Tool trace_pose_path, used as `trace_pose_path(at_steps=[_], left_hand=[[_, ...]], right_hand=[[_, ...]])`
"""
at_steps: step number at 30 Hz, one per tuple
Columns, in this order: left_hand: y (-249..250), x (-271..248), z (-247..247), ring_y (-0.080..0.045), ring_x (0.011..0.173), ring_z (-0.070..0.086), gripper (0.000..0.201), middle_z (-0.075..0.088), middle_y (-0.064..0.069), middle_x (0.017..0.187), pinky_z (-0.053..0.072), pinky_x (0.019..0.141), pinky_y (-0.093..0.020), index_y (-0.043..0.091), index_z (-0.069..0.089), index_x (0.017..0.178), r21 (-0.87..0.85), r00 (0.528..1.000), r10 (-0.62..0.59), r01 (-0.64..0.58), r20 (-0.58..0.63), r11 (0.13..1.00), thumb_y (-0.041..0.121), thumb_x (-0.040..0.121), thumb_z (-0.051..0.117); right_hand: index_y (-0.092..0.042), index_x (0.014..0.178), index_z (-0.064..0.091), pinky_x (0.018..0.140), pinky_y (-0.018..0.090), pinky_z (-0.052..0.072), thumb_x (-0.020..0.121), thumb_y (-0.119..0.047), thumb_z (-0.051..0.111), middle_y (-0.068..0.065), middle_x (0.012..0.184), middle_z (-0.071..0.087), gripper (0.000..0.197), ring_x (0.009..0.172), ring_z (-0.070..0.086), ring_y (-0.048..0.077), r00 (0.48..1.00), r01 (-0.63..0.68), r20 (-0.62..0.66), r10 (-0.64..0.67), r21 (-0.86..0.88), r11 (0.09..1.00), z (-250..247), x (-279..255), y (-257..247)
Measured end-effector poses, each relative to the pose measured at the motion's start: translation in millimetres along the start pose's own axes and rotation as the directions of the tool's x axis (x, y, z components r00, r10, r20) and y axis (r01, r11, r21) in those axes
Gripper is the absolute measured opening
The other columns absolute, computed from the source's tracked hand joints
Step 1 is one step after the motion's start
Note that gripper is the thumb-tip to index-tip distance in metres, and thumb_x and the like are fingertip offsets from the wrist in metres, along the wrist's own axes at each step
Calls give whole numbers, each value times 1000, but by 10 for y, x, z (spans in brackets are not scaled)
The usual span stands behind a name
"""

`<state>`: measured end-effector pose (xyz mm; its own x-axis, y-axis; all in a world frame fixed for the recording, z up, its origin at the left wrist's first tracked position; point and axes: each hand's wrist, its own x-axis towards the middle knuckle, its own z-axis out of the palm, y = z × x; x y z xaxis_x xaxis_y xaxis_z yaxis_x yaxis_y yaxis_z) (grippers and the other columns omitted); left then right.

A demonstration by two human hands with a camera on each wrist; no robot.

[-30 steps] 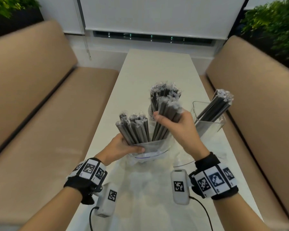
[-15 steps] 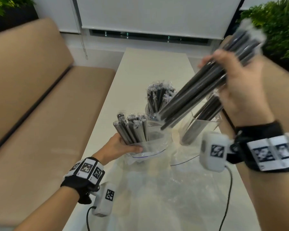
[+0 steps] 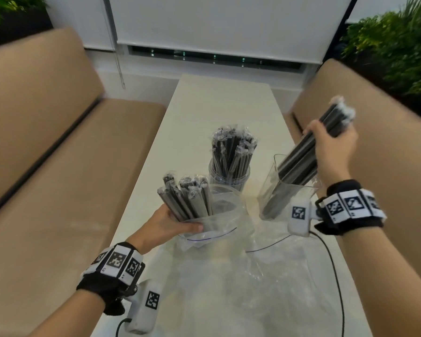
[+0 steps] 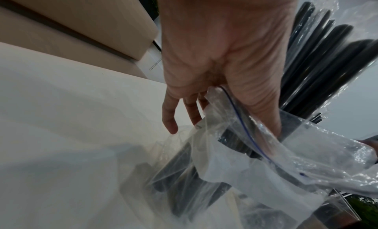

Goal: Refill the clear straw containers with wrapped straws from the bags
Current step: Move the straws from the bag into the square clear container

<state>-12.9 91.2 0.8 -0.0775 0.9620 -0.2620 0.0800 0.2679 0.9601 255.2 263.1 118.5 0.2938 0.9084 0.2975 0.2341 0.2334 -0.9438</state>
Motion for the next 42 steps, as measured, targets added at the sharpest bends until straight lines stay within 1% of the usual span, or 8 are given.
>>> trace_pose_path(at_steps=[5,10,14,21,23,28,34,42], left_hand=[[3,7,-1,12,84,68,50,71,9,107,50,70,-3,13,63,118,-6,1000,5,-5,8,1000,-4,74,79],[-28,18,-8,11,85,69,50,73,11,106,50,70,-3,10,65,118,-22,1000,2,-2,0,1000,-5,73,79],[-45,25,-17,10,87,69,52,73,6,111,50,72,-4,9,64,120,-11,1000,-3,3,7,1000,-4,73,80],[-51,45,-16,12,82,68,47,76,14,95,49,69,-3,13,66,115,9,1000,-5,5,2,1000,-4,73,80],[-59,44,-19,14,80,68,43,76,24,83,48,68,-2,20,66,107,10,1000,-6,6,7,1000,-5,74,79],[-71,59,-21,14,80,67,44,75,19,88,49,69,-3,17,65,109,-10,1000,1,-1,6,1000,-7,75,77],[-102,72,-32,-8,99,69,52,72,-9,116,56,83,-22,8,62,124,25,998,64,-64,23,998,-4,76,78],[-146,74,-55,-11,112,66,61,71,-2,121,52,94,-21,15,61,127,50,997,81,-81,18,995,3,71,84]], right_hand=[[-9,117,59,92,32,52,83,-16,70,-3,100,62,37,91,60,14,998,-53,-45,48,-137,989,116,-88,277],[-9,144,30,100,9,34,75,4,71,15,140,38,80,122,43,15,972,203,-71,-223,-220,954,76,-62,213],[-13,148,31,112,31,28,78,0,70,19,148,28,81,135,35,29,938,339,78,-337,-414,845,3,97,249],[-4,130,54,114,66,8,101,-20,46,19,141,50,35,135,42,34,921,359,385,-53,-791,496,-53,172,293],[-6,134,51,114,64,11,100,-19,48,18,144,46,37,139,39,33,915,390,377,-144,-734,556,-56,75,165],[-10,107,71,82,12,48,95,-12,59,0,100,73,17,85,67,11,831,469,446,-332,-243,849,81,-787,-325],[-18,142,47,102,21,43,77,-34,81,-7,128,60,75,118,56,7,587,288,809,-32,-171,942,645,-1663,-48],[-14,100,70,69,22,50,77,-30,81,-2,79,68,30,76,63,12,648,133,758,-79,-10,991,762,-1496,97]])
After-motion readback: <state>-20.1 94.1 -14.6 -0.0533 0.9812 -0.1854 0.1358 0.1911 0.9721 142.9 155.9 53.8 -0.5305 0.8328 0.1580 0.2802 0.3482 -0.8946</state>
